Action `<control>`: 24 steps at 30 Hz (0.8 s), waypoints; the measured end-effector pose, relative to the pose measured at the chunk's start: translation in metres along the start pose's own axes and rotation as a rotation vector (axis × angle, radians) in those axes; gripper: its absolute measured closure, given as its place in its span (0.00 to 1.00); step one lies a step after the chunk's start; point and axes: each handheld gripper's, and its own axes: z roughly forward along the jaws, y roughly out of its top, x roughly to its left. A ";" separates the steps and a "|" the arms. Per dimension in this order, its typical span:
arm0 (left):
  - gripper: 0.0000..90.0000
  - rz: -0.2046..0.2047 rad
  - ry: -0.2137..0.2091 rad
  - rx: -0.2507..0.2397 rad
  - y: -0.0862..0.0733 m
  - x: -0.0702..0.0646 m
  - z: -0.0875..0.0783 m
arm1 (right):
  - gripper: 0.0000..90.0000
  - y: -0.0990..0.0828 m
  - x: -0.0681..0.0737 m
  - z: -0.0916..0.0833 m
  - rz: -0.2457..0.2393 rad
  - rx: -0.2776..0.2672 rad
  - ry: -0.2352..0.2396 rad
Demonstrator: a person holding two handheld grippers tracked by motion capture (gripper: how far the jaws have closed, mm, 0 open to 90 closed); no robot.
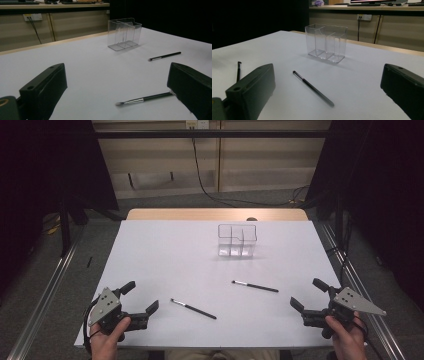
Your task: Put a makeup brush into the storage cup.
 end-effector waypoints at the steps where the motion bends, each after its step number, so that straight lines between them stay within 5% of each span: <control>1: 0.03 0.000 0.000 0.000 0.000 0.000 0.000 | 0.00 0.000 0.000 0.000 0.000 0.000 0.000; 12: 0.03 -0.006 0.021 0.010 -0.001 0.002 -0.001 | 0.00 -0.002 -0.004 -0.001 0.025 0.003 0.001; 19: 0.04 0.035 0.026 0.031 0.004 -0.001 -0.003 | 0.00 -0.001 -0.001 -0.003 0.009 0.001 0.008; 24: 0.04 0.057 -0.008 0.020 0.011 -0.003 0.002 | 0.00 0.000 0.000 0.000 -0.012 0.013 0.012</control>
